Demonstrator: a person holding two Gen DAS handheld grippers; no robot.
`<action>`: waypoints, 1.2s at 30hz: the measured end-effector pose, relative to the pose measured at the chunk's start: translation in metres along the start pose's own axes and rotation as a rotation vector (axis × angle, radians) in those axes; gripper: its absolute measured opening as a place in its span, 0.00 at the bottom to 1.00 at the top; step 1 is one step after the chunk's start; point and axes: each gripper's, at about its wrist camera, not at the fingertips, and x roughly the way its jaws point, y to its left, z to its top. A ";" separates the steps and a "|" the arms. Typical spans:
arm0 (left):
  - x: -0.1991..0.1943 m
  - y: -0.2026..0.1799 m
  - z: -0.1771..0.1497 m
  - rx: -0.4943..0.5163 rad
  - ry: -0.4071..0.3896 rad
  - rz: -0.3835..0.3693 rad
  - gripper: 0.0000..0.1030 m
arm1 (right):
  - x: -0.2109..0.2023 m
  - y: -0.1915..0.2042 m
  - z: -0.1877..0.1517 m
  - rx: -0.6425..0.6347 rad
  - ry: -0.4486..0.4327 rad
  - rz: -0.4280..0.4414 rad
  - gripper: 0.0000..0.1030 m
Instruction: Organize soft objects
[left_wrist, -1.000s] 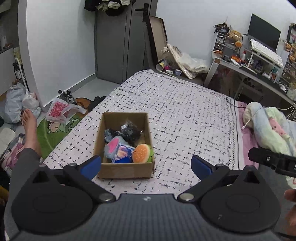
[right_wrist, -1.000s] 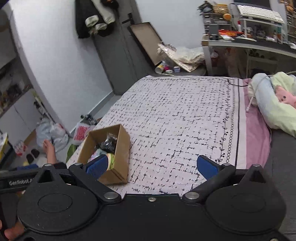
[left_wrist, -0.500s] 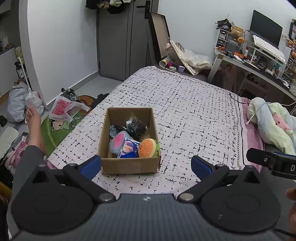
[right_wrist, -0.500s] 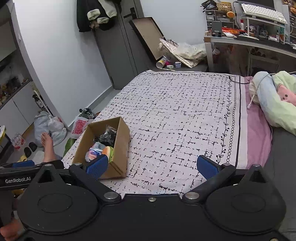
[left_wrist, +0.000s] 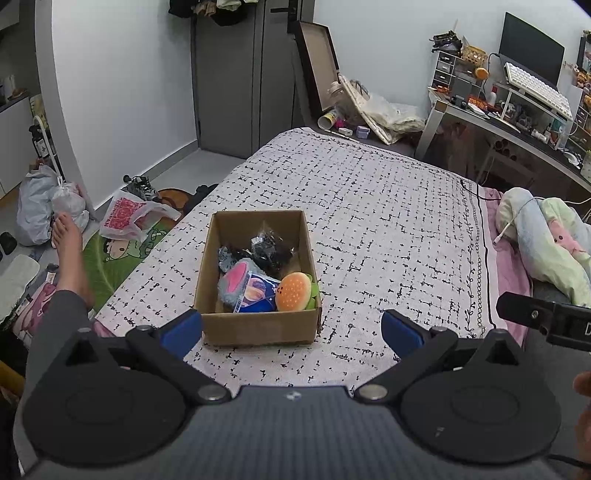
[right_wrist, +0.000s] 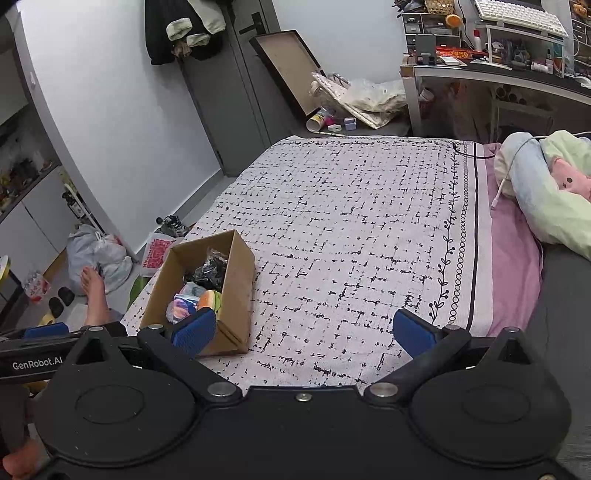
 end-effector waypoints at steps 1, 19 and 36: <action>0.001 0.000 0.000 0.000 0.002 -0.001 0.99 | 0.000 -0.001 0.000 0.002 0.000 0.001 1.00; 0.001 -0.002 -0.001 -0.003 0.007 -0.003 0.99 | 0.000 -0.003 0.001 0.015 -0.002 -0.016 1.00; 0.003 -0.004 -0.005 -0.005 0.004 -0.007 0.99 | 0.002 -0.007 0.001 0.022 -0.003 -0.025 1.00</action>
